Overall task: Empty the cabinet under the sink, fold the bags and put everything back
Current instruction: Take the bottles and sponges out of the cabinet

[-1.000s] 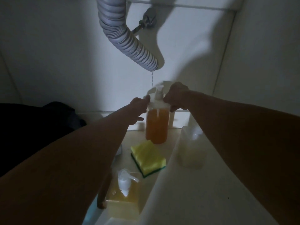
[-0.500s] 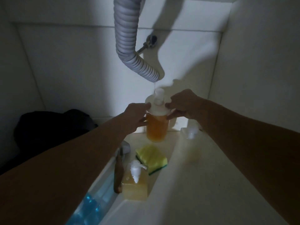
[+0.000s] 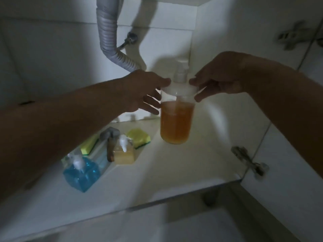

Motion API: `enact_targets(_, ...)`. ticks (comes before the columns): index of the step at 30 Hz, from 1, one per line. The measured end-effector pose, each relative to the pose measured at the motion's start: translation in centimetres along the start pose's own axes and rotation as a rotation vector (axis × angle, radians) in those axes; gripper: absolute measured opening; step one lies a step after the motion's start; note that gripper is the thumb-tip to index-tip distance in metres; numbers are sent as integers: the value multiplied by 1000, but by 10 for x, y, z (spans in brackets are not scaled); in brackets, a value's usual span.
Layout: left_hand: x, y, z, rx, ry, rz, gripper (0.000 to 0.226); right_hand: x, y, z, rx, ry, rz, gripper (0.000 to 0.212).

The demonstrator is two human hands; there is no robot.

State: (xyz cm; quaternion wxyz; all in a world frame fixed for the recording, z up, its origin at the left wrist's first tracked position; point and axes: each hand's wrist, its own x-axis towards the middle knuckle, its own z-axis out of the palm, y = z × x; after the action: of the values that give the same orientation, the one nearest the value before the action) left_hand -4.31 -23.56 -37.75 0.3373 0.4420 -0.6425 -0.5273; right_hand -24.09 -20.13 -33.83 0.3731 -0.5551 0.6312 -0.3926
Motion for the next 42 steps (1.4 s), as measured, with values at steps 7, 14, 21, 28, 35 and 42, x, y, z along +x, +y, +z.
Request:
enact_targets(7,-49,-47,105,-17,-177,-236,24,-98,74,-34,-160,37,275,38)
enact_targets(14,-61,-135,193,-96,-266,-466,21,-124,189,-27,-271,81,504,26)
enact_targets(21,-44,-199,234,-73,-270,-604,42,-125,278,2,-213,220,650,32)
enact_targets(28,-16,-224,248,-37,-271,-606,40,-118,311,18,-178,318,664,40)
enact_targets(35,-10,-227,255,70,-297,-507,41,-114,322,15,-384,247,649,41)
enact_targets(42,-11,-199,235,323,-297,-305,34,-101,271,-6,-762,-47,554,25)
